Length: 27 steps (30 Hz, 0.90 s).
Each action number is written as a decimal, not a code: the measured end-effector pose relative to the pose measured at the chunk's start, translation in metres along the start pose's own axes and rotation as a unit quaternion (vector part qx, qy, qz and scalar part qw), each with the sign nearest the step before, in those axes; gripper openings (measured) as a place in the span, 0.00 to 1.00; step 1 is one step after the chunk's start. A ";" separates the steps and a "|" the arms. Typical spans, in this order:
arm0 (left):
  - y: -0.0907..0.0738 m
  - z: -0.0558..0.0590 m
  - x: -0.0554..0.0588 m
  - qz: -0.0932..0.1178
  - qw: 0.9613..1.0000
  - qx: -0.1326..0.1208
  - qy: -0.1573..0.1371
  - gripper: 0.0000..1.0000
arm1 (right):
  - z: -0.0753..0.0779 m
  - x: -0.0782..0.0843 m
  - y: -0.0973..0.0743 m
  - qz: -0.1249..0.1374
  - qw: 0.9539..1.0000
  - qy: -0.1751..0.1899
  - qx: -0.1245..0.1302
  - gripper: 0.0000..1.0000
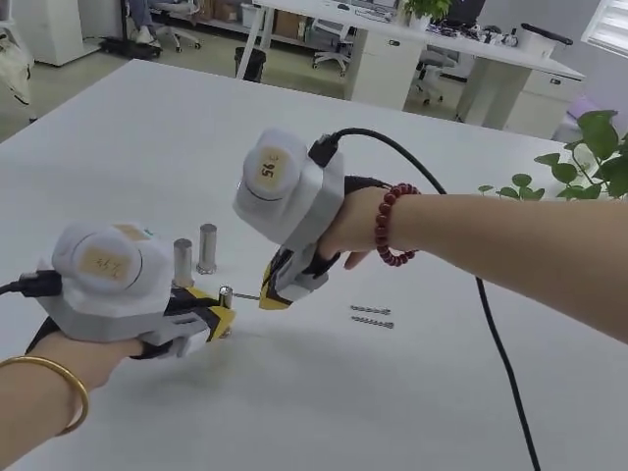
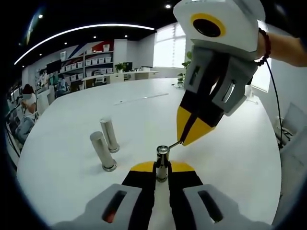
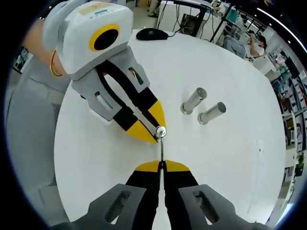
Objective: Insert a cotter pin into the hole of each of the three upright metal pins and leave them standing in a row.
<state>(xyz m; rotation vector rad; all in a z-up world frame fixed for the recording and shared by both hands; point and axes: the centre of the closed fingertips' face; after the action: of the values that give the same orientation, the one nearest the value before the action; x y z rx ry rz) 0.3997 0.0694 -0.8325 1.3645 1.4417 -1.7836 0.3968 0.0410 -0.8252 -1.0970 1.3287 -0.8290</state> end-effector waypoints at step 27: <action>0.002 0.004 0.001 0.004 1.000 0.005 0.002 0.07 | -0.001 -0.019 0.004 0.036 0.999 0.005 -0.010 0.03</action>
<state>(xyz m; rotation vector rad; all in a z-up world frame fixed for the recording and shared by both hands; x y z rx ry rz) 0.3993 0.0652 -0.8345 1.3767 1.4294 -1.7875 0.3938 0.0598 -0.8228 -1.0558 1.3797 -0.7692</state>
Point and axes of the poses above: the centre of the closed fingertips' face, and the gripper's own axes: y roughly forward along the fingers, z roughly to its right, x roughly out of its underside, and after that the axes turned 14 degrees about -x, right-handed
